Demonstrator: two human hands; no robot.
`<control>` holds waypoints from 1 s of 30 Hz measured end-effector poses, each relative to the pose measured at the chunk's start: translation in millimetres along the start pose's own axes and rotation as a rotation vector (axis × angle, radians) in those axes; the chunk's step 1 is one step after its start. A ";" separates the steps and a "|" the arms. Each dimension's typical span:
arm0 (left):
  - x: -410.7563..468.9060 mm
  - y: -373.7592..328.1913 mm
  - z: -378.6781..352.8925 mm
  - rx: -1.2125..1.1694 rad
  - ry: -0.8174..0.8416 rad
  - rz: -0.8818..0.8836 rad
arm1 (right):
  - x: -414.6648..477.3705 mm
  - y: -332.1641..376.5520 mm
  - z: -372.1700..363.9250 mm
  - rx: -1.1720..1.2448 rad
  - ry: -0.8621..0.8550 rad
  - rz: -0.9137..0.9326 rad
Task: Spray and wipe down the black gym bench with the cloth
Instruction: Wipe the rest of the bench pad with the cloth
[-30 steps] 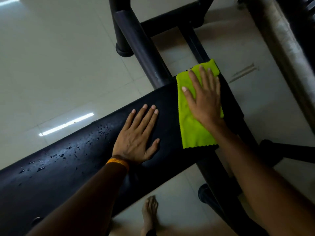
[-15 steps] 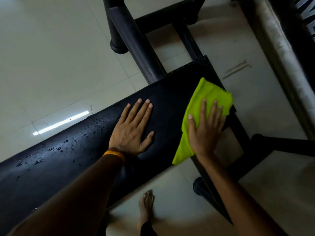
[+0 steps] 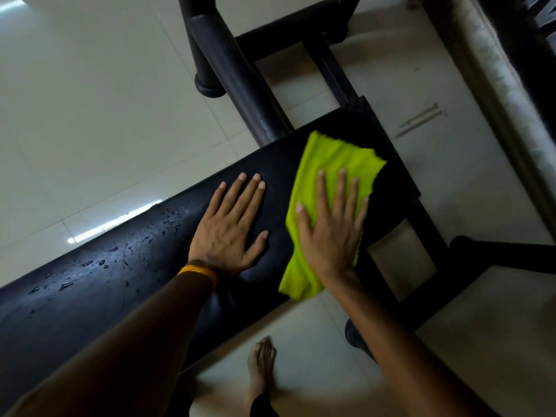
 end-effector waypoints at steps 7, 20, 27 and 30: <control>-0.9 0.4 -2.1 0.023 -0.005 0.001 | 85.1 -41.2 1.0 0.027 0.047 0.199; -0.8 -0.4 -2.7 0.028 -0.011 -0.008 | 73.8 -65.0 3.9 0.034 0.039 0.208; -2.9 0.3 -2.1 0.031 0.002 -0.014 | -27.0 -23.8 -1.4 0.010 0.070 0.365; -4.5 -1.5 -1.0 0.041 -0.001 -0.006 | 4.5 -86.6 0.3 0.013 0.022 0.190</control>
Point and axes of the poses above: each hand's wrist, its own x-axis towards the middle knuckle, its own z-axis out of the back of the hand, y = z × x, the point moved 4 cm from there along x, towards the middle knuckle, and after that the axes turned 11 degrees about z, right-handed, at the moved point
